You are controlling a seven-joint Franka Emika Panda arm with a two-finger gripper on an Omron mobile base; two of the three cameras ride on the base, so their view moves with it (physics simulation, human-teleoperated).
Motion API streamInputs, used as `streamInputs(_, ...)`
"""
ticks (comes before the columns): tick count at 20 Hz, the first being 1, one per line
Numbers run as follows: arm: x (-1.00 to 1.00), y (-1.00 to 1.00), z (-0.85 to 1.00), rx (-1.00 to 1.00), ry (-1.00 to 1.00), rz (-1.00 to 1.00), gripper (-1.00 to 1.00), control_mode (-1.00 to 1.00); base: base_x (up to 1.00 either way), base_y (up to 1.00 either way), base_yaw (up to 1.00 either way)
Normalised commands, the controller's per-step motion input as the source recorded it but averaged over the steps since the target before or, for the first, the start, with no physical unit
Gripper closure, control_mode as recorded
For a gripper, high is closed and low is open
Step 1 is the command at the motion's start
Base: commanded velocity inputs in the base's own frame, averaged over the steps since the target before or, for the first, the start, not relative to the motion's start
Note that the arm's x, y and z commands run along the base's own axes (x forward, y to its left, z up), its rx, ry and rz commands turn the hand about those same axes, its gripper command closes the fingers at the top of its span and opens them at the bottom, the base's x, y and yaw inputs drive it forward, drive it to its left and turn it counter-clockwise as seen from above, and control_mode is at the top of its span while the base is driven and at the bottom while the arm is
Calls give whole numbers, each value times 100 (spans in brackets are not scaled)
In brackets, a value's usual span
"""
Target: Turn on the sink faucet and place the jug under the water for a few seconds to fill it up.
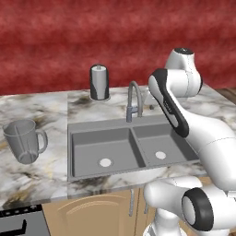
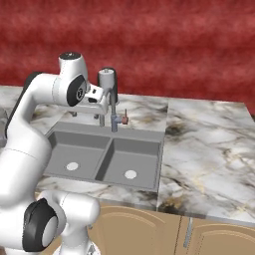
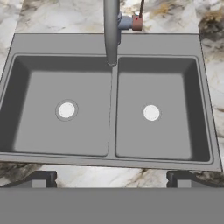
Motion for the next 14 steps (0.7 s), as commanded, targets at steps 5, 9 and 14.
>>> streamInputs(5, 0, -15, -11, 0, -14, 1, -100, -100, 0, -1, 0)
streamInputs(9, 0, -67, -18, 5, -46, 19, -100, -100, 0, 0, 0)
streamInputs(14, 7, -73, -19, 8, -56, 34, -100, -100, 0, 0, 0)
